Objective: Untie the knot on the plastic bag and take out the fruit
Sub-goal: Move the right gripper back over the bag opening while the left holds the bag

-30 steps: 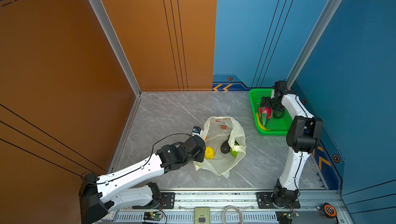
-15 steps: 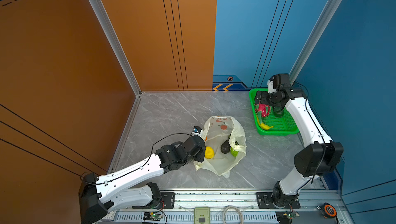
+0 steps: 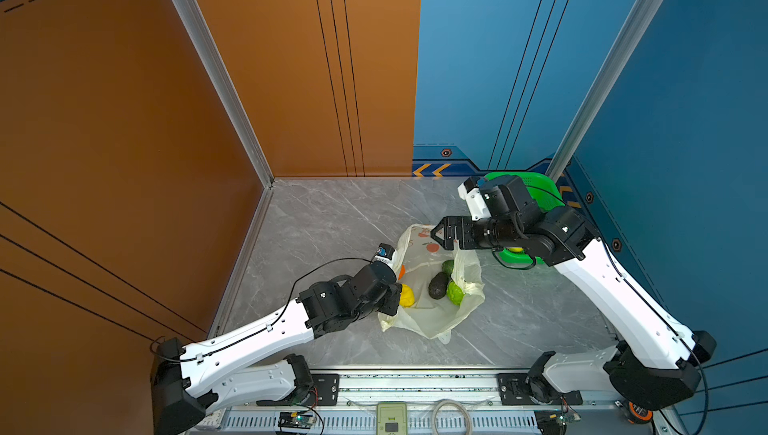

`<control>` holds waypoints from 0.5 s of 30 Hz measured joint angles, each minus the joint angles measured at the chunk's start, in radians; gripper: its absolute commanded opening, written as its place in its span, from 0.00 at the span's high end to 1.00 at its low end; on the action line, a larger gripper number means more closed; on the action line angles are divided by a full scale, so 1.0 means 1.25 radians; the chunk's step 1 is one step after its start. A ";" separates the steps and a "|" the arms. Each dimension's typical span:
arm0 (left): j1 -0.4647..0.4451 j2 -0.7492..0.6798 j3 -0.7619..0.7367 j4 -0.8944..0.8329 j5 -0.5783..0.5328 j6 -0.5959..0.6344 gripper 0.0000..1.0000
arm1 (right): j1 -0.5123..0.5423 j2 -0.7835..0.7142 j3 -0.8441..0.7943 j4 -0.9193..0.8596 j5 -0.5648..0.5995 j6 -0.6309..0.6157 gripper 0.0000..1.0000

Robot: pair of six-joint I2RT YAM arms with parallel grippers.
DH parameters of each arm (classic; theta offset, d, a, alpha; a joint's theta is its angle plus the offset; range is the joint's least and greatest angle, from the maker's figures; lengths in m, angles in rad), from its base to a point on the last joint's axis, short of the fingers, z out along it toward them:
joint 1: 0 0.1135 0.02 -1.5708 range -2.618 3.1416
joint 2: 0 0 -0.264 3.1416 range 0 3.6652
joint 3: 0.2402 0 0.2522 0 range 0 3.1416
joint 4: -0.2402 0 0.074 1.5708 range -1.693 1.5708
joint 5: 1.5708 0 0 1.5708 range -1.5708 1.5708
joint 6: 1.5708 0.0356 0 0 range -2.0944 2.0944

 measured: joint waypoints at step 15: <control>0.000 -0.008 0.002 0.008 0.009 0.005 1.00 | 0.196 0.047 -0.167 0.017 0.115 0.148 0.04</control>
